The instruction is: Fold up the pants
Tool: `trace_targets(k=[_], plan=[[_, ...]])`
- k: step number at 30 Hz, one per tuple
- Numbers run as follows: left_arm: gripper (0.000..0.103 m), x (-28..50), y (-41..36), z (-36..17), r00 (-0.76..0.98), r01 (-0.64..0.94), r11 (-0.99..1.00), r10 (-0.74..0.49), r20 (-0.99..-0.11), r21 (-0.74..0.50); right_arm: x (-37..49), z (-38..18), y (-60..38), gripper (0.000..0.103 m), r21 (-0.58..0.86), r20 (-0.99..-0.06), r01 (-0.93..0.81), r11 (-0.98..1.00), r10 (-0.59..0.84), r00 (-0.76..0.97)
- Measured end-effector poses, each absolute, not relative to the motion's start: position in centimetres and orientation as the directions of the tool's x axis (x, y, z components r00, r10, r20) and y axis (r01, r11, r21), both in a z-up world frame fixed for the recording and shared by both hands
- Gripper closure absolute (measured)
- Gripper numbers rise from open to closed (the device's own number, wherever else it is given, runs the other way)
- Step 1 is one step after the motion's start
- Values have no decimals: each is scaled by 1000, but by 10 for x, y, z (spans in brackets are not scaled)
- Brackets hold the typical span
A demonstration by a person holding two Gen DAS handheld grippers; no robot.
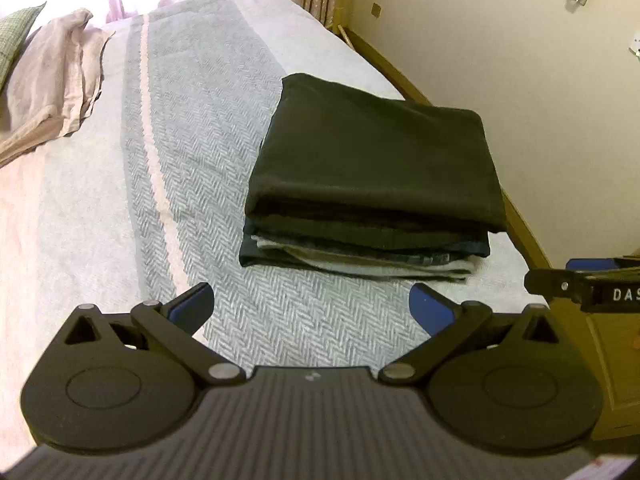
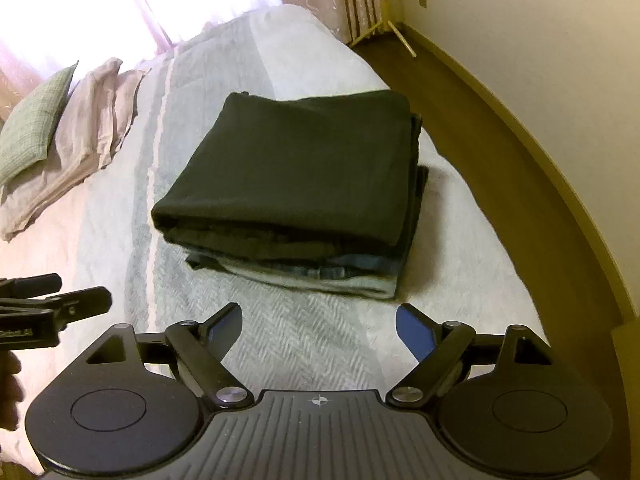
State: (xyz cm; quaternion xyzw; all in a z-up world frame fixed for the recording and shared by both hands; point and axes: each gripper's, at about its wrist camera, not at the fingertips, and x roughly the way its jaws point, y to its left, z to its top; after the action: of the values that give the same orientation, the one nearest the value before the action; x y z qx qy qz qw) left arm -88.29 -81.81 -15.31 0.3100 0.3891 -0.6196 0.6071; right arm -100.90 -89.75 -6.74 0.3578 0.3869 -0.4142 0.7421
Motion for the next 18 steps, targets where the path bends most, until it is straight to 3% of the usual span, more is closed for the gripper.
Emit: trace_targets(k=[18], plan=[[1, -850, -757, -125, -98, 993, 6, -553, -827, -122, -982, -29, -819, 22, 180, -824, 919, 350, -456, 335]])
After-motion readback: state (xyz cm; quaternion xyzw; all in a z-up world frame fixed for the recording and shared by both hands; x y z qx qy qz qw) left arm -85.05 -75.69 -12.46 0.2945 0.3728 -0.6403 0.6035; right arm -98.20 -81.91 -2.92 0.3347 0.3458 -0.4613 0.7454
